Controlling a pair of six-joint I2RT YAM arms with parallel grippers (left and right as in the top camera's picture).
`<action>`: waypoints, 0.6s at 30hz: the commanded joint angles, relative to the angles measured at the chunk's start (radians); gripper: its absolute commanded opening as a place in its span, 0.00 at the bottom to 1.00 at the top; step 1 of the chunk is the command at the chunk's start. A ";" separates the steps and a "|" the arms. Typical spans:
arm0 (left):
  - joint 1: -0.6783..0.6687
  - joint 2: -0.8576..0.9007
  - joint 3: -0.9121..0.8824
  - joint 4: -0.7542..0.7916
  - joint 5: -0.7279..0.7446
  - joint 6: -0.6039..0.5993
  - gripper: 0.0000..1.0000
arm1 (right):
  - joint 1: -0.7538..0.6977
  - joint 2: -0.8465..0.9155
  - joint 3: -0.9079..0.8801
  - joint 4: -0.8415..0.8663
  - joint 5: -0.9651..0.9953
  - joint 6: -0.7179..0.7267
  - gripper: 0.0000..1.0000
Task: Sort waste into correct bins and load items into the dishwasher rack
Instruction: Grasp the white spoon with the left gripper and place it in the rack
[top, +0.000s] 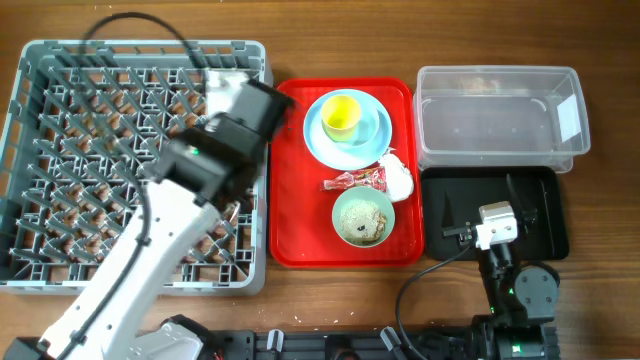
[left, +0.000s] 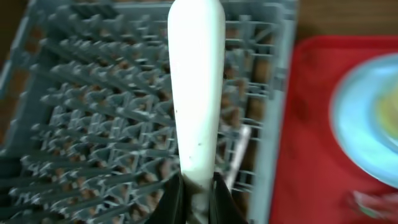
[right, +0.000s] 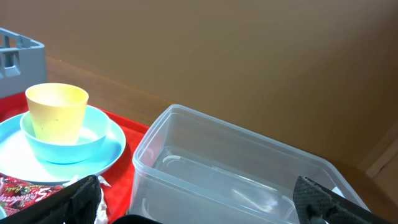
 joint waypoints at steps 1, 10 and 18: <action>0.106 0.009 -0.005 -0.004 0.003 0.040 0.04 | -0.002 -0.006 -0.001 0.005 -0.016 -0.012 1.00; 0.217 0.100 -0.071 0.015 0.161 0.158 0.04 | -0.002 -0.006 -0.001 0.005 -0.016 -0.012 1.00; 0.217 0.196 -0.118 0.041 0.182 0.156 0.04 | -0.002 -0.006 -0.001 0.005 -0.016 -0.012 1.00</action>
